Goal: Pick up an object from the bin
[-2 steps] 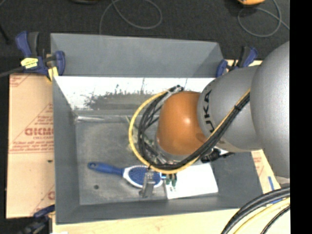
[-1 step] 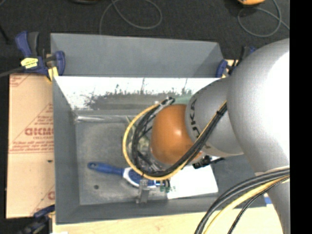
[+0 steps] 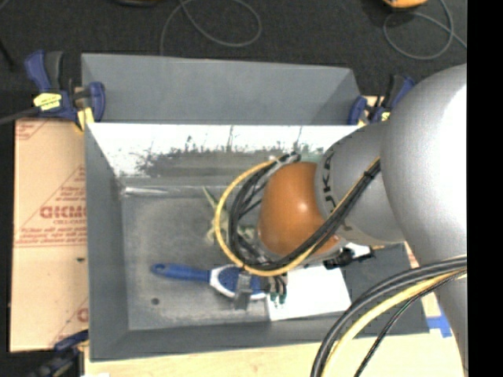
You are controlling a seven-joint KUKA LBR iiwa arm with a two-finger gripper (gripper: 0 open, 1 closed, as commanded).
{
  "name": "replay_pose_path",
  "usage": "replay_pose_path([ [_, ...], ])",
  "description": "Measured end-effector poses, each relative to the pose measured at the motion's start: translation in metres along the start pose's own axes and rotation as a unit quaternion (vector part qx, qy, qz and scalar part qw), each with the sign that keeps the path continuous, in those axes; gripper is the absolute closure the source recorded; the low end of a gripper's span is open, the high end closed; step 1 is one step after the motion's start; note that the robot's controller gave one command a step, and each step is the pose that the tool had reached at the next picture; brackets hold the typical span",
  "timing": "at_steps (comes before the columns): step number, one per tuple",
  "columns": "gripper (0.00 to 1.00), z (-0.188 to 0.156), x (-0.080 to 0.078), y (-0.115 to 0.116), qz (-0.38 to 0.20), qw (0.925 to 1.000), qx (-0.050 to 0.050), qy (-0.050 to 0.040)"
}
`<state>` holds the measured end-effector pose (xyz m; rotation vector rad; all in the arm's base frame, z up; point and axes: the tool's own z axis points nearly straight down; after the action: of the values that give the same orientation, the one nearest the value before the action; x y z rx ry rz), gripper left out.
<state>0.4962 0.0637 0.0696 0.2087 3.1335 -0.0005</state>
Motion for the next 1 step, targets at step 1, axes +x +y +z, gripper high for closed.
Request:
replay_pose_path([
  [1,1.00,0.0000,0.0000,0.0000,0.000,1.0000,0.000,0.0000],
])
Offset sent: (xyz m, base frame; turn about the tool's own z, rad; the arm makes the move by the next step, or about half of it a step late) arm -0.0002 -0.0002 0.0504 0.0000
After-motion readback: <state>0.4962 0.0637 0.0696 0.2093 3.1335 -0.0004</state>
